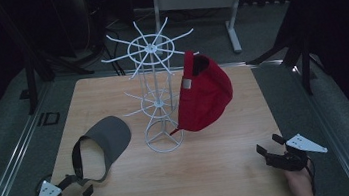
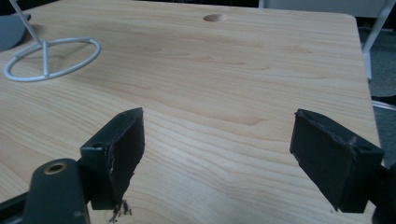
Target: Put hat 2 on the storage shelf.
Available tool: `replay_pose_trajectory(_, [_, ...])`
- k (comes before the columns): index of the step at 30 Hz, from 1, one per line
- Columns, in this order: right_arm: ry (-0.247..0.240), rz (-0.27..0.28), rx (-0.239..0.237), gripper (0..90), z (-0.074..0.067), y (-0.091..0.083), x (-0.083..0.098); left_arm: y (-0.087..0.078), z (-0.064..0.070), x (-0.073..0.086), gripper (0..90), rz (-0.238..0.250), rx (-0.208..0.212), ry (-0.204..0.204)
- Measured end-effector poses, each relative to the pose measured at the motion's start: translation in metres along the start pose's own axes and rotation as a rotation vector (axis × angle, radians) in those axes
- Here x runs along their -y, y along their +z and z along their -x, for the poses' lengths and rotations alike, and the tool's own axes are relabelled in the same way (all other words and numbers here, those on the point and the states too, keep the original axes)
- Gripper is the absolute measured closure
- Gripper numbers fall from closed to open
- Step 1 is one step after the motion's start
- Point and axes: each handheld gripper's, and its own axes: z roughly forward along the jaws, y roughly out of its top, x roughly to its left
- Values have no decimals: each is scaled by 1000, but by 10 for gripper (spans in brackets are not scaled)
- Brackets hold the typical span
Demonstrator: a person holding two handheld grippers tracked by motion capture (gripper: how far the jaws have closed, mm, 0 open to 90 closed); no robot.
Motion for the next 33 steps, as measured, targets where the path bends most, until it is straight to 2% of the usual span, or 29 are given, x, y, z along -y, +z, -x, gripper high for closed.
replay_pose_trajectory(2, [22,24,-26,178,0,-2,1,3,-4,1,145,-29,-36,-8])
replay_pose_trajectory(4, [5,27,-19,178,-2,-2,0,6,-8,1,145,-69,-55,-20])
replay_pose_trajectory(5, [4,32,-20,178,-2,-2,0,7,-9,0,145,-67,-47,-22])
replay_pose_trajectory(6, [9,35,-23,178,-1,-2,0,8,-9,-2,144,-86,-47,-16])
replay_pose_trajectory(7, [12,33,-24,178,-1,-2,0,10,-9,-3,145,-99,-63,-4])
replay_pose_trajectory(9, [10,36,-23,178,-1,-2,0,14,-10,-5,146,-133,-71,-6])
replay_pose_trajectory(13, [13,40,-26,178,-1,-2,1,25,-15,-11,152,-177,-69,7])
replay_pose_trajectory(15, [17,39,-27,178,-1,-2,1,31,-15,-14,182,-201,-70,9])
replay_pose_trajectory(16, [16,39,-27,178,-1,-1,1,34,-16,-15,187,-206,-55,13])
replay_pose_trajectory(19, [17,36,-27,178,0,-1,1,41,-15,-19,224,-218,-56,29])
replay_pose_trajectory(22, [14,31,-23,178,0,-1,2,46,-13,-22,320,-227,-46,45])
replay_pose_trajectory(23, [16,32,-23,178,1,-1,2,47,-12,-23,360,-227,-54,53])
replay_pose_trajectory(25, [18,31,-23,178,2,-2,3,49,-12,-23,462,-226,-47,63])
replay_pose_trajectory(30, [19,24,-18,178,6,-3,5,51,-11,-21,814,-216,-36,75])
replay_pose_trajectory(31, [21,25,-19,178,6,-3,5,50,-11,-22,825,-209,-36,80])
replay_pose_trajectory(33, [17,19,-26,178,7,-3,5,48,-10,-23,846,-166,-8,103])
